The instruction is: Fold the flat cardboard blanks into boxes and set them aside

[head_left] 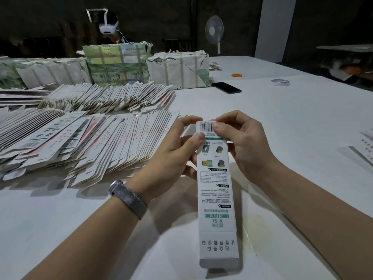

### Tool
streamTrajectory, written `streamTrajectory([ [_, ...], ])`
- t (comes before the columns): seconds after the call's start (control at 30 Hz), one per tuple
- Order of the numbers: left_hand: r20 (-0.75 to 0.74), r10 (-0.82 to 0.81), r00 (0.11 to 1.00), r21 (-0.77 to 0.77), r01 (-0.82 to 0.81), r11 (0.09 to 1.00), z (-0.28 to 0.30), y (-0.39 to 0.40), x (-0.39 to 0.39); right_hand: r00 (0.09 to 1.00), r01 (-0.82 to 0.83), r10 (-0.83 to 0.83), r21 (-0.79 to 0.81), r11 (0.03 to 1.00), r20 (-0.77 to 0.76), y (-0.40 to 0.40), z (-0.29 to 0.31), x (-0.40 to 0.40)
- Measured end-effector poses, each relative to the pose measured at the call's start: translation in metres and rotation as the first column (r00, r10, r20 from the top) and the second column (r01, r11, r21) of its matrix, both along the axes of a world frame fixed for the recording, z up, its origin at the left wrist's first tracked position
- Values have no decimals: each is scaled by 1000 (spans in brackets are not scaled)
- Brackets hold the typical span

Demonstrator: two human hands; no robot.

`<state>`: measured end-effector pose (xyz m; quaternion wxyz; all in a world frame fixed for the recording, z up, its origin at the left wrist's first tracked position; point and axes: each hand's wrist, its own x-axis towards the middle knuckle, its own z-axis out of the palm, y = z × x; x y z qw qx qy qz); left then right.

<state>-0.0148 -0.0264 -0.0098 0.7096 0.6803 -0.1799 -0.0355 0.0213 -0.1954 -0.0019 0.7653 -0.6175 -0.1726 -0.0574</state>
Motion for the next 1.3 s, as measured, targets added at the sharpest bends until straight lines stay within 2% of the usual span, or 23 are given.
streamTrajectory([
  [0.53,30,98,995,-44,-97,994,2,-2,1,997,73,-72,-34,997,26,3,-4,2],
  [0.6,40,129,991,-61,-126,990,1,-2,3,994,106,-103,-111,988,34,5,-4,1],
  [0.73,36,220,975,-122,-215,969,0,-1,8,958,247,-149,-444,861,244,8,-7,-3],
  [0.87,56,328,943,-167,-315,934,1,2,8,923,257,7,-629,734,385,11,-4,-12],
  [1.03,101,333,938,-130,-319,939,2,2,7,878,350,-6,-635,688,478,8,2,-16],
  [1.17,153,409,900,-89,-399,912,2,6,9,876,422,-74,-683,596,477,0,19,-13],
  [1.23,167,423,891,-82,-415,906,0,11,14,874,463,-130,-724,512,467,-13,32,-9],
  [1.3,168,410,896,-67,-405,912,-1,14,18,877,479,-160,-798,365,453,-36,41,-10],
])
